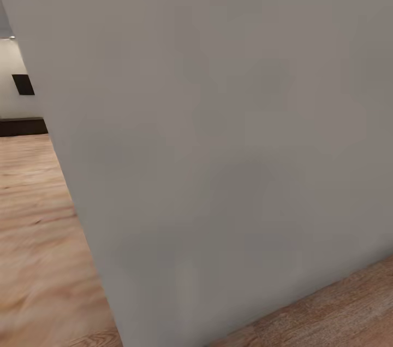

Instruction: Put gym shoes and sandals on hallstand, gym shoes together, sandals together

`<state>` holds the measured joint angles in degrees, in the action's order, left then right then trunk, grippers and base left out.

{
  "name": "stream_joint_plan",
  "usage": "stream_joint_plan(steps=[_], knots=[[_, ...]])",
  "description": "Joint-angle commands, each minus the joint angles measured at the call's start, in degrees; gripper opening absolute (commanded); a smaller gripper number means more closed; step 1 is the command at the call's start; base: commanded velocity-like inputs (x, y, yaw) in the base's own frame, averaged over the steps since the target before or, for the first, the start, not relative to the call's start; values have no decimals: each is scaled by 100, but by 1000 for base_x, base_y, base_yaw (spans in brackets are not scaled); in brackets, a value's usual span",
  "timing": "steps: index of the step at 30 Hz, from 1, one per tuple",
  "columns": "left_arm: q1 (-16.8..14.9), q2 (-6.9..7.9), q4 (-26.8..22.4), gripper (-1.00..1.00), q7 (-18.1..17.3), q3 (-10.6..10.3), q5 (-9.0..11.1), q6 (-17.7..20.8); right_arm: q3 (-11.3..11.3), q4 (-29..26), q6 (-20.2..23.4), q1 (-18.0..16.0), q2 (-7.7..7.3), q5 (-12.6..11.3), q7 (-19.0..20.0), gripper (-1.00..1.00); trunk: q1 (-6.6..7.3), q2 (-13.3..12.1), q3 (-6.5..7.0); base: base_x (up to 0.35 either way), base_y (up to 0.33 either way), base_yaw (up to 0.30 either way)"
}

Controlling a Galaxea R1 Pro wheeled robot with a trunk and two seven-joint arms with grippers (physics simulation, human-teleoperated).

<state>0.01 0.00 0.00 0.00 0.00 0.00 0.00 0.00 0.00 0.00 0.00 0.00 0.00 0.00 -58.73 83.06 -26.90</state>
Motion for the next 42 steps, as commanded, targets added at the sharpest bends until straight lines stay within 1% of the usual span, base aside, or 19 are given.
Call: stream_joint_plan(steps=[1, 3, 7, 18, 24, 31, 42], knots=[[6, -17, -27, 100, -9, 6, -18, -9, -30, 9, 25, -9, 0, 4, 33, 100, 0, 2, -3, 0, 0, 0], [7, -17, -27, 100, -9, 7, -16, -9, -25, 9, 29, -9, 0, 6, 98, 100, 0, 2, -3, 0, 0, 0], [7, -19, -29, 100, -9, 6, -15, -9, -24, 9, 31, -9, 0, 5, 100, 100, 0, 2, -3, 0, 0, 0], [8, -33, -284, 100, -7, 9, -9, -144, -47, 9, 35, -9, -11, -22, 98, 100, 0, 2, -3, 0, 0, 0], [1, -22, -460, 100, 0, 16, -16, -338, -64, -2, 28, -9, -15, -32, 97, 100, 0, 2, -3, 0, 0, 0], [-7, 25, -686, 100, 24, 17, -30, -562, -92, -39, 16, -9, -22, -43, 101, 100, 0, 2, -3, 0, 0, 0], [-101, 11, -1042, 100, 18, 9, -58, -915, -61, -391, 18, -9, -25, -15, 147, 100, 0, 2, -3, 0, 0, 0]])
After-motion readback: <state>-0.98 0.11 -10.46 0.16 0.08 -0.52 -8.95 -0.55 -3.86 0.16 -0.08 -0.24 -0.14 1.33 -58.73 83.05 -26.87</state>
